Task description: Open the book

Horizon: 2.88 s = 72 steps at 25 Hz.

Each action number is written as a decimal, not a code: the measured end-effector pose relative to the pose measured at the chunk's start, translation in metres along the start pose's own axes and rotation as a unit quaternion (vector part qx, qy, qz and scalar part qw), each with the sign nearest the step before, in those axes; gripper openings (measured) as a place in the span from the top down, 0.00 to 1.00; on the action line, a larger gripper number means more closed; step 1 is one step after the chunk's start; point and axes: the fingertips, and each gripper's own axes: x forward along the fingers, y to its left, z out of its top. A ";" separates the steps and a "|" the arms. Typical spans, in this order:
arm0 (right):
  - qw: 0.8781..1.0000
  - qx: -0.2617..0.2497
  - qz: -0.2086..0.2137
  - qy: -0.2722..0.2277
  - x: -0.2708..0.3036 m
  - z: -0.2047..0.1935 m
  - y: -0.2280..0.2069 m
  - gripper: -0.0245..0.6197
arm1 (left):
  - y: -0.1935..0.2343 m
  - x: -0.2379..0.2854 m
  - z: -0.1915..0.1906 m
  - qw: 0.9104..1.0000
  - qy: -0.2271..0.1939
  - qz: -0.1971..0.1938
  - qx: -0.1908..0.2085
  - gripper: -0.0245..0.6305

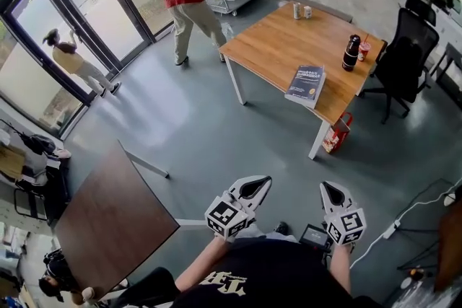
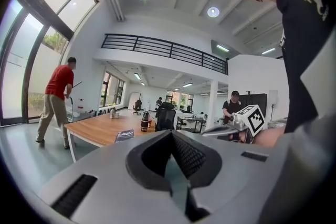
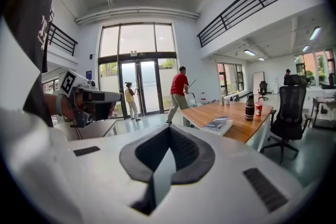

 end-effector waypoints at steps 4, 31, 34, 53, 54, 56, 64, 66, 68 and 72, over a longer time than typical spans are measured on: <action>1.000 0.015 -0.005 0.008 -0.008 -0.015 0.000 0.98 | -0.008 0.000 -0.006 1.000 0.009 -0.007 -0.003 0.95; 0.998 -0.008 0.019 0.053 0.050 -0.021 0.014 0.98 | 0.048 0.007 -0.028 0.999 0.002 0.003 -0.040 0.95; 0.998 -0.007 0.020 0.053 0.060 -0.016 0.009 0.98 | 0.059 0.015 -0.023 0.999 0.001 0.001 -0.039 0.95; 0.999 -0.018 0.017 0.044 0.144 0.035 -0.061 0.98 | 0.145 0.087 0.016 0.999 -0.009 0.010 -0.036 0.95; 0.999 -0.019 0.018 0.046 0.149 0.036 -0.065 0.98 | 0.149 0.091 0.018 0.999 -0.010 0.012 -0.037 0.95; 0.998 -0.023 0.020 0.048 0.159 0.040 -0.072 0.98 | 0.158 0.097 0.022 0.999 -0.011 0.013 -0.039 0.95; 0.999 -0.024 0.006 0.045 0.190 0.064 -0.097 0.98 | 0.189 0.122 0.040 0.999 -0.012 0.003 -0.039 0.95; 0.999 -0.024 0.004 0.046 0.197 0.069 -0.099 0.98 | 0.198 0.127 0.043 0.999 -0.012 0.000 -0.040 0.95; 0.999 -0.023 0.005 0.048 0.206 0.071 -0.099 0.98 | 0.208 0.133 0.045 0.999 -0.012 -0.004 -0.041 0.95; 0.998 -0.022 0.000 0.051 0.222 0.076 -0.103 0.98 | 0.227 0.145 0.051 0.999 -0.013 -0.013 -0.039 0.95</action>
